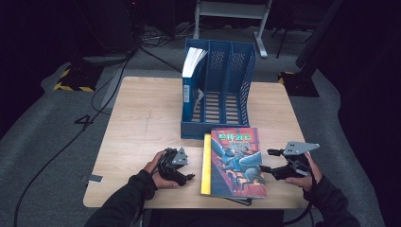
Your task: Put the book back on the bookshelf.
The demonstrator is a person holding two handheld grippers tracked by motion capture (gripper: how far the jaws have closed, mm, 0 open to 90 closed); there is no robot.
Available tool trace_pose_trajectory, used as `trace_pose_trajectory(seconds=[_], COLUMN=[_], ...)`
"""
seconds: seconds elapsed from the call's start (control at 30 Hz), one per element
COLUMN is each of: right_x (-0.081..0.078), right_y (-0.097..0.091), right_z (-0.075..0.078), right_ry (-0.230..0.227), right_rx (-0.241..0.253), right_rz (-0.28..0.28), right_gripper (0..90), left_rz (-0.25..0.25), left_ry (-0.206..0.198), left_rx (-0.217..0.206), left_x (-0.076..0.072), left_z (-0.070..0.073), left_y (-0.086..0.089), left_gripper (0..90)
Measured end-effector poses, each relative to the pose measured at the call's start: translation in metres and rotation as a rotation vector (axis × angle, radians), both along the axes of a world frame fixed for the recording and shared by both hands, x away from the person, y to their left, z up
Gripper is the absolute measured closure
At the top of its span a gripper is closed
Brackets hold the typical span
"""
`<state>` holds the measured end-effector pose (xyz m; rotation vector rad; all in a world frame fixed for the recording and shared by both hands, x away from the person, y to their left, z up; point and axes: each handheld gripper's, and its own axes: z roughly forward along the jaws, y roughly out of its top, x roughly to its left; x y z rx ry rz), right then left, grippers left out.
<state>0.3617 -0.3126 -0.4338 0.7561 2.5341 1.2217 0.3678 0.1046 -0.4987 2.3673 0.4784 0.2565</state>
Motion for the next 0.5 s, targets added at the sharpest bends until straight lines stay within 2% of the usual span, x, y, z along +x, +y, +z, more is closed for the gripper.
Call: trace_pose_trajectory(seconds=[0.07,0.1,0.23,0.3,0.37,0.43,0.5], right_x=[0.000,-0.001,0.005,0.012,0.019,0.024,0.027], right_y=[0.002,0.005,0.009,0.008,0.008,0.008,0.009], right_z=[-0.001,-0.002,-0.006,-0.010,-0.013,-0.014,-0.015], right_ry=[0.008,0.026,0.120,0.193,0.246,0.284,0.303], right_rx=[-0.007,-0.017,-0.002,0.011,0.020,0.019,0.017], right_rz=[0.008,0.015,0.021,0.019,0.020,0.037,0.056], right_gripper=[25.3,25.0,20.4,17.2,15.0,15.2,16.2], left_rz=[0.007,0.010,0.018,0.019,0.015,0.011,0.006], left_ry=[0.012,0.015,0.035,0.049,0.050,0.051,0.050], left_rx=[-0.013,-0.020,-0.040,-0.050,-0.050,-0.048,-0.044], left_x=[0.002,0.002,0.004,0.005,0.006,0.006,0.007], left_z=[-0.002,-0.002,-0.004,-0.005,-0.005,-0.005,-0.005], left_y=[0.001,0.001,0.001,0.001,0.001,0.001,0.000], left_gripper=[20.2,19.1,17.4,17.0,16.4,16.3,16.2])
